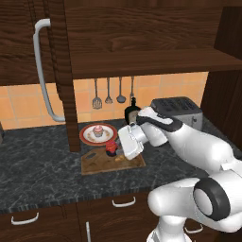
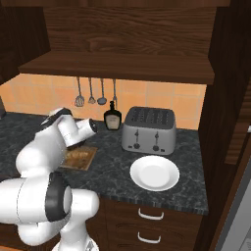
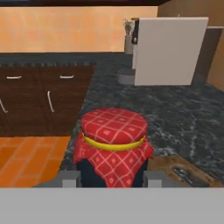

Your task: From the different types of pastries on the counter, select a croissant and place it on the cutting board. Then retrieve a jar of jam from the cabinet and place it alongside the croissant on the cutting board.

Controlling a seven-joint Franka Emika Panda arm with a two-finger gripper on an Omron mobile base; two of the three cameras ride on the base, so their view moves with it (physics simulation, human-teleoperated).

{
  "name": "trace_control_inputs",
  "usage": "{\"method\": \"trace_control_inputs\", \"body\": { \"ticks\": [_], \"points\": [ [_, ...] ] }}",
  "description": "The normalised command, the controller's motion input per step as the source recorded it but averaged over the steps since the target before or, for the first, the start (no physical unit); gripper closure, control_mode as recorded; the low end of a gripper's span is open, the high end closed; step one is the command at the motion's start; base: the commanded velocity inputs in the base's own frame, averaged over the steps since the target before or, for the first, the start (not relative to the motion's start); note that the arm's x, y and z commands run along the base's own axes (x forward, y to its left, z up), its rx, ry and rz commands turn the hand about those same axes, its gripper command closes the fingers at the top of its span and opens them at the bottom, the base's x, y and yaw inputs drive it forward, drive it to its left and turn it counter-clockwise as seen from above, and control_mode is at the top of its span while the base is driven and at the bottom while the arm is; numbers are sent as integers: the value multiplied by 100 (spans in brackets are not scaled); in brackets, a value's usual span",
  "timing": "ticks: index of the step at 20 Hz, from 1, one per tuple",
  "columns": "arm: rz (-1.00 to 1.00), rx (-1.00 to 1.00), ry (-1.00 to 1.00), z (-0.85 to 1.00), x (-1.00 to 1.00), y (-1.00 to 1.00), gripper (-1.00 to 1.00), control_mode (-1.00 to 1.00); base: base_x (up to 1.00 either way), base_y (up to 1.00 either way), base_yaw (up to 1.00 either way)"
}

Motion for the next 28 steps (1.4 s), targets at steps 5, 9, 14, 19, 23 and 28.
{"method": "trace_control_inputs", "body": {
  "ticks": [5, 9, 14, 19, 23, 28],
  "points": [
    [23, 3, -2, -49, 70, 11, 100, -100, 0, 0, 0],
    [13, 2, -2, -45, 52, 13, 100, -100, 0, 0, 0],
    [2, 0, -3, -33, 11, 51, 100, -100, 0, 0, 0],
    [0, 0, 0, -25, 26, 21, 100, -100, 0, 0, 0],
    [0, 0, 0, -20, 24, 0, 100, -100, 0, 0, 0],
    [0, 0, -3, -15, -3, 0, -100, -100, 0, 0, 0]
  ]
}}
